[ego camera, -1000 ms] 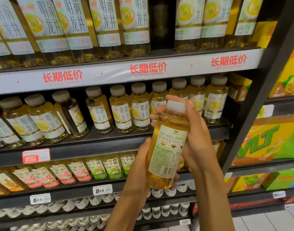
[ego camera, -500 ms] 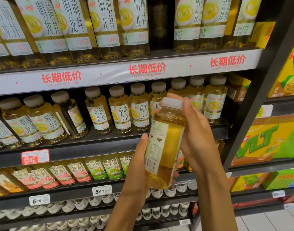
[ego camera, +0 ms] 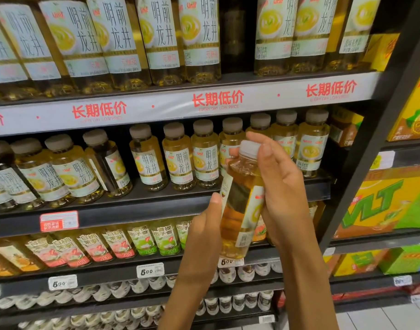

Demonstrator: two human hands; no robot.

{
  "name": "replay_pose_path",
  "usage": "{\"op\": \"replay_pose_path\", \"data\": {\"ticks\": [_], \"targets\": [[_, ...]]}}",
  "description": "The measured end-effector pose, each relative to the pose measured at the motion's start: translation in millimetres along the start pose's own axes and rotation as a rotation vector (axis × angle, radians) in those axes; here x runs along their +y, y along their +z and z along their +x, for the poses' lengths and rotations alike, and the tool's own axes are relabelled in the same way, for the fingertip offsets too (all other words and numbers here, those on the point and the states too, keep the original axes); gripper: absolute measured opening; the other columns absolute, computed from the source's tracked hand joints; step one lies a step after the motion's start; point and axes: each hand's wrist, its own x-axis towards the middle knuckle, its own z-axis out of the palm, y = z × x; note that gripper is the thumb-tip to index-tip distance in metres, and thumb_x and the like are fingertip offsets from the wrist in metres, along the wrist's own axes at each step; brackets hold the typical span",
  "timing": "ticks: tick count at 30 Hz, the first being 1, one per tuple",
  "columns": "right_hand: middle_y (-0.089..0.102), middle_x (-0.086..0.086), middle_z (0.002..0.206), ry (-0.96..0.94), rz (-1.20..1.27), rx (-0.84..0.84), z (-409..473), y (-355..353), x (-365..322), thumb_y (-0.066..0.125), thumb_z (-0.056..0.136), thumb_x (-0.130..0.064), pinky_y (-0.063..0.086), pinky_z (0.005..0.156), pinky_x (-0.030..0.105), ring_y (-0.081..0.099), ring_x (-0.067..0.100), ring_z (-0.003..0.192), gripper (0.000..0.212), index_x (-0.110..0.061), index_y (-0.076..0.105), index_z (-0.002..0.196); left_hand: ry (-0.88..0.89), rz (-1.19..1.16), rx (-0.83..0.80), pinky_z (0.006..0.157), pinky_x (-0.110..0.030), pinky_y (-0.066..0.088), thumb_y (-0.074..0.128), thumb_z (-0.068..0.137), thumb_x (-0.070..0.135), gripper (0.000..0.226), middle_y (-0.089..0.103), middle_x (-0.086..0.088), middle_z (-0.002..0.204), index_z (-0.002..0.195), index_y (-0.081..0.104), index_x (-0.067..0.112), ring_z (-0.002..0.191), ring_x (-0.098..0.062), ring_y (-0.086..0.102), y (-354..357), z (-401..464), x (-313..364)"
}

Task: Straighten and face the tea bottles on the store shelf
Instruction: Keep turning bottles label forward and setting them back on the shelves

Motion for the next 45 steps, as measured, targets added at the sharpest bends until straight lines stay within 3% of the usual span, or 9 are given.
{"op": "replay_pose_path", "data": {"ticks": [4,7,12,17,20,24,29,36,45], "targets": [[0.074,0.000,0.101,0.072,0.005,-0.034,1.4,-2.8,-2.0,0.051,0.082,-0.053,0.057,0.075,0.026,0.070,0.017,0.094,0.044,-0.024,0.063,0.113,-0.036,-0.081,-0.082,0.075,-0.039,0.057,0.037,0.062,0.076,0.077,0.076,-0.009,0.085,0.089,0.075,0.015,0.080,-0.023,0.072,-5.8,-0.9,-4.8],[0.073,0.008,0.103,0.138,0.196,-0.101,3.1,0.6,-2.0,0.051,0.079,-0.055,0.057,0.079,0.033,0.070,0.024,0.095,0.053,-0.018,0.064,0.114,-0.127,-0.216,-0.248,0.057,-0.033,0.055,0.035,0.083,0.067,0.068,0.071,-0.015,0.078,0.089,0.076,0.013,0.065,-0.026,0.068,-12.2,-1.8,-8.6],[0.071,0.010,0.090,0.129,0.356,-0.140,1.5,4.4,4.6,0.054,0.083,-0.047,0.057,0.076,0.036,0.070,0.026,0.085,0.044,-0.015,0.065,0.110,-0.224,-0.263,-0.465,0.061,-0.034,0.055,0.024,0.095,0.064,0.075,0.067,-0.020,0.077,0.093,0.072,0.006,0.065,-0.029,0.066,-21.4,1.3,-13.5],[0.070,0.009,0.092,0.094,0.249,-0.093,-0.6,4.3,5.2,0.056,0.084,-0.045,0.056,0.079,0.035,0.068,0.025,0.088,0.037,-0.018,0.066,0.108,-0.177,-0.060,-0.196,0.099,-0.044,0.047,0.041,0.078,0.076,0.062,0.069,0.000,0.117,0.114,0.068,0.033,0.108,-0.017,0.065,-23.2,2.8,-11.5],[0.072,0.006,0.095,0.120,0.175,-0.036,1.0,3.1,8.2,0.056,0.085,-0.045,0.055,0.082,0.036,0.068,0.024,0.092,0.039,-0.017,0.062,0.111,-0.175,-0.038,-0.167,0.106,-0.046,0.040,0.044,0.066,0.085,0.071,0.064,0.003,0.126,0.114,0.066,0.038,0.117,-0.018,0.059,-21.5,0.2,-9.1],[0.073,0.007,0.098,0.277,0.174,-0.031,2.7,-3.9,10.8,0.049,0.085,-0.047,0.057,0.081,0.033,0.068,0.023,0.097,0.044,-0.017,0.062,0.113,-0.235,-0.061,-0.191,0.100,-0.046,0.046,0.044,0.064,0.086,0.070,0.070,-0.002,0.115,0.107,0.069,0.037,0.107,-0.021,0.065,-20.1,-4.7,-9.1],[0.073,0.012,0.098,0.303,0.325,-0.067,1.5,-2.8,12.0,0.047,0.089,-0.038,0.058,0.082,0.040,0.070,0.026,0.093,0.042,-0.006,0.059,0.114,-0.362,-0.388,-0.447,0.059,-0.033,0.055,0.034,0.090,0.063,0.073,0.068,-0.022,0.082,0.105,0.068,0.001,0.066,-0.030,0.067,-23.1,-12.3,-7.6],[0.072,0.016,0.093,0.567,0.440,-0.011,2.0,-4.7,22.6,0.050,0.092,-0.045,0.058,0.062,0.031,0.072,0.023,0.076,0.052,0.000,0.063,0.114,-0.359,-0.488,-0.598,0.068,-0.040,0.058,0.026,0.091,0.061,0.073,0.070,-0.024,0.088,0.105,0.072,0.007,0.075,-0.032,0.070,-19.2,-16.0,-5.2],[0.071,0.014,0.090,0.795,0.588,0.051,4.3,-13.0,36.5,0.049,0.093,-0.048,0.060,0.066,0.033,0.071,0.023,0.076,0.051,-0.001,0.063,0.108,-0.353,-0.541,-0.559,0.072,-0.040,0.059,0.031,0.090,0.056,0.074,0.069,-0.024,0.087,0.099,0.072,-0.005,0.075,-0.030,0.071,-11.8,-16.7,-9.5]]}}
